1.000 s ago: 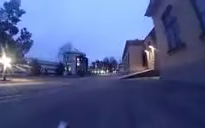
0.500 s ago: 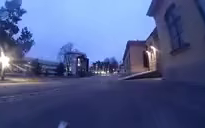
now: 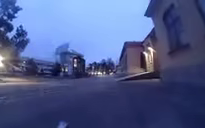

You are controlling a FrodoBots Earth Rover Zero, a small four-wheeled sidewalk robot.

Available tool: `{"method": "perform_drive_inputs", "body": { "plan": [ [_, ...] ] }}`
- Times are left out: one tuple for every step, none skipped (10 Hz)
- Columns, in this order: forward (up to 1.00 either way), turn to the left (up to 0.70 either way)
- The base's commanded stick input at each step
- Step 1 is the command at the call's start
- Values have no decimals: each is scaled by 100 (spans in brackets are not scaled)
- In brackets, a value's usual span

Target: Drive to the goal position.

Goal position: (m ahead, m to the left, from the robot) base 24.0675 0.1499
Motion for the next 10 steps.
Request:
{"method": "perform_drive_inputs", "body": {
  "plan": [
    [50,0],
    [50,0],
    [50,0],
    [50,0],
    [50,0],
    [50,0],
    [50,0],
    [50,0],
    [50,0],
    [50,0]
  ]
}}
